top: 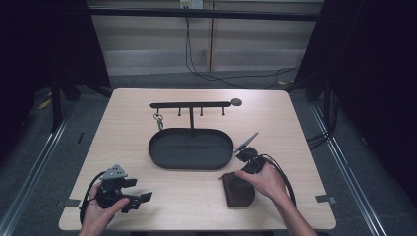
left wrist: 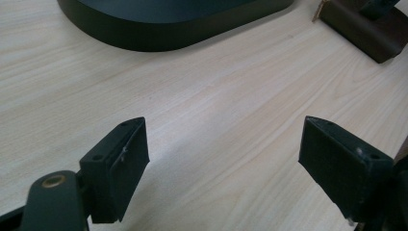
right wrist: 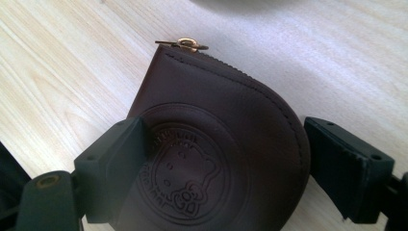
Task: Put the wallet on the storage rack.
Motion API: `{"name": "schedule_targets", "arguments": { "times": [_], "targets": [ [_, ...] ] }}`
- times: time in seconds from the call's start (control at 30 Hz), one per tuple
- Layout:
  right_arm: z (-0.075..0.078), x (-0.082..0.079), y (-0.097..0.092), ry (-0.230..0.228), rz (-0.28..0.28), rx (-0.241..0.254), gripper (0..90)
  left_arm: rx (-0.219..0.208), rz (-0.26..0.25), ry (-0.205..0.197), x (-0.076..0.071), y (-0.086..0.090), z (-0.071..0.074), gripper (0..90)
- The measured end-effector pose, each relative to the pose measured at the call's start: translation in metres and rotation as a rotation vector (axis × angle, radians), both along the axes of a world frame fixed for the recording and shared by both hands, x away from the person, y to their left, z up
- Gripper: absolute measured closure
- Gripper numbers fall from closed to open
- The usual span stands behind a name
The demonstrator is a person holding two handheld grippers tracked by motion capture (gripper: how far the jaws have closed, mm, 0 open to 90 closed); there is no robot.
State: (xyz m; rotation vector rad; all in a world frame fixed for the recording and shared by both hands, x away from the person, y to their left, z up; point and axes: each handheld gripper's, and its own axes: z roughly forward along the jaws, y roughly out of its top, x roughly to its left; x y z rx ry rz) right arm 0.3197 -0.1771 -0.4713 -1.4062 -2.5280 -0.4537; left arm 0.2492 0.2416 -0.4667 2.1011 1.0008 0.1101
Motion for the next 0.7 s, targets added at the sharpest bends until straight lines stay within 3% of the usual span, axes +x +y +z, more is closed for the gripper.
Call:
{"name": "schedule_targets", "arguments": {
  "times": [0.37, 0.47, 0.7],
  "targets": [
    [0.0, 0.004, -0.002, 0.022, 0.004, 0.022, 18.9, 0.002, -0.008, 0.0, 0.0, 0.0, 0.0, 17.6],
    [0.001, 0.005, -0.007, 0.032, -0.025, 0.04, 24.3, 0.004, -0.008, 0.001, 0.0, 0.0, 0.0, 17.6],
    [0.007, 0.004, -0.018, 0.01, -0.065, 0.052, 42.2, 0.001, -0.007, 0.002, 0.0, 0.0, 0.0, 17.6]
  ]
}}
